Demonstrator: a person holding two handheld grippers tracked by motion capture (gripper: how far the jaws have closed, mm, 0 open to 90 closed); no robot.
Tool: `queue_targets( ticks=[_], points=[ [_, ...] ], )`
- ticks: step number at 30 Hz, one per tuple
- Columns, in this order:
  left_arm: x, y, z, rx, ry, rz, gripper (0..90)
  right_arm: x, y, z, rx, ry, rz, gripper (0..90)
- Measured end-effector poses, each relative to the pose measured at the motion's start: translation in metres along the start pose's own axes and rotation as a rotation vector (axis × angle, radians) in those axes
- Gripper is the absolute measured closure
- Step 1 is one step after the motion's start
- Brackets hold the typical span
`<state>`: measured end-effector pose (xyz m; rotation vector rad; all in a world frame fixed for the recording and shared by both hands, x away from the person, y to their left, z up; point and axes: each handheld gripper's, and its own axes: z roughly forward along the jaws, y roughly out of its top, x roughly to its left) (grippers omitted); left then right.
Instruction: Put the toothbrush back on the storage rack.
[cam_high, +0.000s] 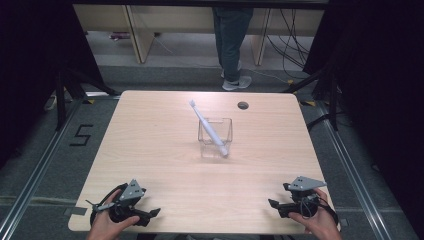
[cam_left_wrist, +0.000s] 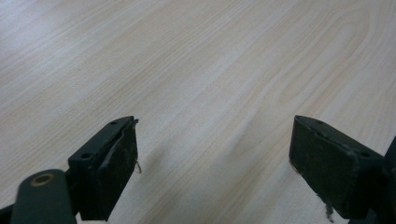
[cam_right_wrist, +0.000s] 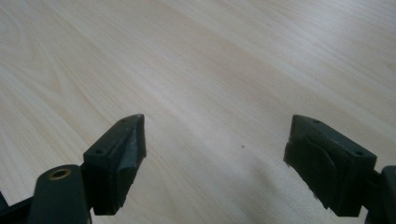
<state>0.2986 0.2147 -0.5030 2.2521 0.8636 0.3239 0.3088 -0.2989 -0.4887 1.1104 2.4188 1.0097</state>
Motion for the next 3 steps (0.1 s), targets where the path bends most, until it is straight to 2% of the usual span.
queue_targets(
  ticks=[1, 2, 3],
  points=[
    [-0.0001, 0.0, -0.0001, 0.0, 0.0, 0.0, 15.1, -0.0019, 0.0001, 0.0002, -0.007, -0.004, -0.017, 20.4],
    [-0.0001, 0.0, -0.0001, -0.001, 0.0, 0.0, 15.1, -0.0017, 0.0004, 0.0002, -0.006, 0.001, -0.013, 20.4],
    [-0.0001, 0.0, -0.0002, 0.0, 0.0, 0.002, 15.1, 0.0006, -0.0003, -0.0006, 0.013, 0.005, 0.018, 20.4]
  ],
)
